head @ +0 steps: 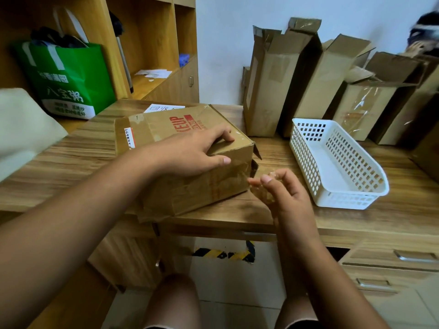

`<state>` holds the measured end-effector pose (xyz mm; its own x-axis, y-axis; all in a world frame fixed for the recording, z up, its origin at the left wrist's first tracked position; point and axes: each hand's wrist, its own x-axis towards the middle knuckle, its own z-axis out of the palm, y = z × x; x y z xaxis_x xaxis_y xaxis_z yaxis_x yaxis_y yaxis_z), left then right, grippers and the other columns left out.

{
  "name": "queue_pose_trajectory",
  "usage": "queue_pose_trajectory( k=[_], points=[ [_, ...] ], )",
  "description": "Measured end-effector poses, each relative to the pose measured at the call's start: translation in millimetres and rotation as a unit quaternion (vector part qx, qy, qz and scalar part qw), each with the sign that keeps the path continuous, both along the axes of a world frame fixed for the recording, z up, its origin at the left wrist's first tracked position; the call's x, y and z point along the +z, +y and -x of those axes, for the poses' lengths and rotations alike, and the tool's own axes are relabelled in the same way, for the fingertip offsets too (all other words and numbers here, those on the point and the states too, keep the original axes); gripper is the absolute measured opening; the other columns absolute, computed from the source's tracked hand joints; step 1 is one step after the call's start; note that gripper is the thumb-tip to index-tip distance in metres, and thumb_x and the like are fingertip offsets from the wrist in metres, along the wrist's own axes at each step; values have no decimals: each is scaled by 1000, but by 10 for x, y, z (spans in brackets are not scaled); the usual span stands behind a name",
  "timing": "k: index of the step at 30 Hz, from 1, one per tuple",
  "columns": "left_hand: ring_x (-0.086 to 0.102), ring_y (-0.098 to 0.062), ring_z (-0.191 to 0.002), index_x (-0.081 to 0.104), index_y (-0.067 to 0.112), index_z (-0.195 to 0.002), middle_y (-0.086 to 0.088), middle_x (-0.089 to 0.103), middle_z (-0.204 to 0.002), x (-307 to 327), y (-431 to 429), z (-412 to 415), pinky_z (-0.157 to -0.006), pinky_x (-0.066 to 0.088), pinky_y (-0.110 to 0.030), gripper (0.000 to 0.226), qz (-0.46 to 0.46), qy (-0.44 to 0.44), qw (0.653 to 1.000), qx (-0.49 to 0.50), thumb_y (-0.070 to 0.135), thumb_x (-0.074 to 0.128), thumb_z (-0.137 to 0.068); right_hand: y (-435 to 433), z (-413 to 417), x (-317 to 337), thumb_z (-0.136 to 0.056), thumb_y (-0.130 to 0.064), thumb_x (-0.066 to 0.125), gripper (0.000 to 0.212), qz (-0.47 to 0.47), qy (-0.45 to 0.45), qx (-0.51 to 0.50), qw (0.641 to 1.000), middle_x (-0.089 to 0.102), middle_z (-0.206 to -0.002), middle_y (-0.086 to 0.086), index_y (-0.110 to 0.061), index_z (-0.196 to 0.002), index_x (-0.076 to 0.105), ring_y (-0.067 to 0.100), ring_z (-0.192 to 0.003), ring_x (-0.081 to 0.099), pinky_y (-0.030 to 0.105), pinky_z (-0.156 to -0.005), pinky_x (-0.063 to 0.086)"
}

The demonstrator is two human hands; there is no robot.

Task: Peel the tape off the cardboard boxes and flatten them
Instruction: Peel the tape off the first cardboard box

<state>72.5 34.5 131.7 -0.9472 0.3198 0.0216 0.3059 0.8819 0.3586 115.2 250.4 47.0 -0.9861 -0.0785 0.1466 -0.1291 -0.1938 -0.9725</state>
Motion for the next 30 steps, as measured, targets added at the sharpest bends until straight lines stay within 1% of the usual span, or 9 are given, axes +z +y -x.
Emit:
queue_pose_trajectory(
  k=[4,6,9,12,15,20,24,28,30],
  points=[
    [46,-14,-132,38,44,-137,11,40,-154,0,-1,6,-109,40,-41,45,-2,-3,1000,0,49,57,-97,36,33,52,-103,-12,49,24,104,-48,5,993,69,-84,10,-14,-82,60,30,-90,72,46,-88,60],
    [45,-13,-133,37,45,-137,13,38,-155,2,-5,9,-110,40,-40,45,-3,-5,1000,-5,49,57,-97,59,68,28,-104,-13,49,29,99,-53,-7,994,67,-85,10,-17,-78,62,30,-84,70,39,-77,61],
    [43,-12,-134,37,47,-138,14,37,-156,8,-14,9,-111,39,-40,46,-9,-13,1000,-5,50,56,-97,104,103,5,-106,-15,44,29,75,-42,-23,996,67,-87,10,-15,-83,62,23,-71,64,32,-62,50],
    [43,-12,-135,36,48,-137,14,36,-156,6,-11,11,-111,39,-39,46,-12,-15,1000,-3,50,56,-96,153,121,0,-107,-15,35,31,28,-20,-31,999,65,-75,17,-8,-93,62,27,-65,53,34,-61,41],
    [42,-11,-136,37,46,-139,15,35,-157,3,0,5,-110,38,-35,47,-11,-10,1000,-5,49,57,-96,164,136,-9,-105,-8,30,35,12,-12,-11,1000,69,-88,26,-13,-93,62,32,-71,55,33,-60,43],
    [39,-12,-139,39,45,-138,15,33,-158,-13,-11,12,-115,34,-42,46,-10,-4,1000,-7,49,58,-96,174,103,9,-102,0,40,23,-86,10,20,996,66,-83,27,-12,-104,60,26,-68,61,33,-61,50],
    [40,-12,-138,38,45,-138,14,36,-157,-15,-13,17,-115,35,-43,46,-14,-6,1000,-7,49,58,-96,148,81,-7,-103,-13,54,11,-158,53,33,985,67,-75,20,-16,-114,54,27,-63,68,34,-59,56],
    [41,-12,-138,37,47,-138,14,35,-157,-17,-20,25,-115,36,-43,47,-18,-9,1000,-7,50,58,-96,149,51,10,-94,-28,66,34,-173,56,47,982,73,-85,14,-22,-122,47,28,-65,72,32,-59,57],
    [40,-12,-139,37,46,-139,15,35,-158,-19,-21,27,-115,35,-43,47,-19,-10,1000,-7,49,58,-96,167,48,16,-90,-29,69,44,-168,56,70,982,75,-99,9,-25,-126,45,22,-79,76,30,-68,59]
  ],
)
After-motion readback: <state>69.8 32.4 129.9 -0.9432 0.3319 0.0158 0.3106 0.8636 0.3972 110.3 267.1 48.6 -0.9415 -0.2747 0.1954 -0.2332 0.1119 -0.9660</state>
